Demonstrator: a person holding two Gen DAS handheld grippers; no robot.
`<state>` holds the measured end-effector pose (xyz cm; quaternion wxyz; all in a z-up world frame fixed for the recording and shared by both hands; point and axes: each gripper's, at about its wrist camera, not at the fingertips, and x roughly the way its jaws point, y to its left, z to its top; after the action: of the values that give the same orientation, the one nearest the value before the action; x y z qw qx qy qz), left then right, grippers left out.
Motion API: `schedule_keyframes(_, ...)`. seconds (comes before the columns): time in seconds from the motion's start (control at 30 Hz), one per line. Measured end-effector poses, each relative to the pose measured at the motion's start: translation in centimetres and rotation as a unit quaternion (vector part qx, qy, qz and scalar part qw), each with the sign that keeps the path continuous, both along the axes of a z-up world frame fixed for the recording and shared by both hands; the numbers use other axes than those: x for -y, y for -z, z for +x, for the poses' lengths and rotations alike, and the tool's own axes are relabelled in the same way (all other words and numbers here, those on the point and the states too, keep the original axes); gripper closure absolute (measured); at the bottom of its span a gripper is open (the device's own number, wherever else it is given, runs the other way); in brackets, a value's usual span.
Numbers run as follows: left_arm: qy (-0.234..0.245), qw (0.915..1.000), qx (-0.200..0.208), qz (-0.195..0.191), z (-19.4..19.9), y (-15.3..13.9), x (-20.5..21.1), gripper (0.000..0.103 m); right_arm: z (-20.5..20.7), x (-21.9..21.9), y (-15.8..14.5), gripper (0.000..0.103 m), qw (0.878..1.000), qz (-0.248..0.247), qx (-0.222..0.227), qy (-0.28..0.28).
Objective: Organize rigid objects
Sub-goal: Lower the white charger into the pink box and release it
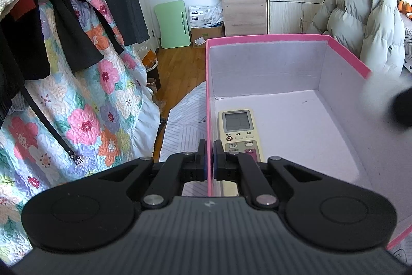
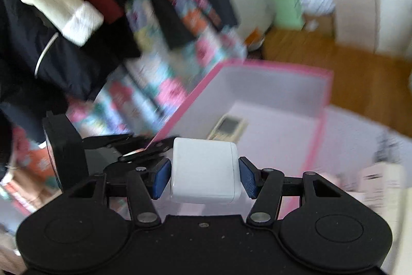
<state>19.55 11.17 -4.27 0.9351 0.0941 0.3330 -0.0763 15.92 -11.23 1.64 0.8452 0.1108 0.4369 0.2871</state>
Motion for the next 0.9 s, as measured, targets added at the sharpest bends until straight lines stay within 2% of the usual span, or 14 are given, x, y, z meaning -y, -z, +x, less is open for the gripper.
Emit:
schedule_keyframes(0.13,0.000,1.0000,0.001,0.001,0.0,-0.1,0.0,0.099,3.4,-2.9,3.1,0.041,0.996,-0.026,-0.082,-0.013)
schedule_keyframes(0.27,0.001,1.0000,0.002,0.003,0.0,-0.1,0.1,0.099,5.3,-4.6,5.9,0.041,0.990,-0.078,-0.119,-0.006)
schedule_keyframes(0.4,0.002,1.0000,0.003,0.005,0.0,-0.2,0.2,0.099,7.0,-5.3,8.4,0.041,0.981,-0.090,-0.170,0.012)
schedule_keyframes(0.47,0.001,1.0000,0.003,0.004,0.0,-0.2,0.2,0.099,7.4,-5.6,9.4,0.041,0.977,-0.075,-0.198,0.024)
schedule_keyframes(0.53,0.001,1.0000,0.007,0.005,0.0,-0.2,0.2,0.099,8.0,-4.8,10.4,0.039,0.965,-0.010,-0.255,0.063)
schedule_keyframes(0.6,0.001,0.9999,0.010,0.009,-0.1,-0.1,0.3,0.099,7.9,-3.7,11.1,0.038,0.950,0.063,-0.295,0.076)
schedule_keyframes(0.67,0.003,0.9999,0.011,0.012,-0.1,-0.1,0.5,0.099,7.5,-3.0,10.8,0.038,0.948,0.093,-0.293,0.079)
schedule_keyframes(0.73,0.004,0.9998,0.013,0.016,-0.1,-0.1,0.6,0.099,6.7,-2.4,9.4,0.038,0.953,0.106,-0.272,0.078)
schedule_keyframes(0.87,0.005,0.9997,0.015,0.018,-0.4,0.1,0.8,0.099,4.4,-0.7,5.8,0.038,0.970,0.111,-0.208,0.056)
schedule_keyframes(0.9,0.005,0.9997,0.015,0.019,-0.5,0.1,0.8,0.099,3.3,0.0,4.7,0.038,0.977,0.107,-0.180,0.051)
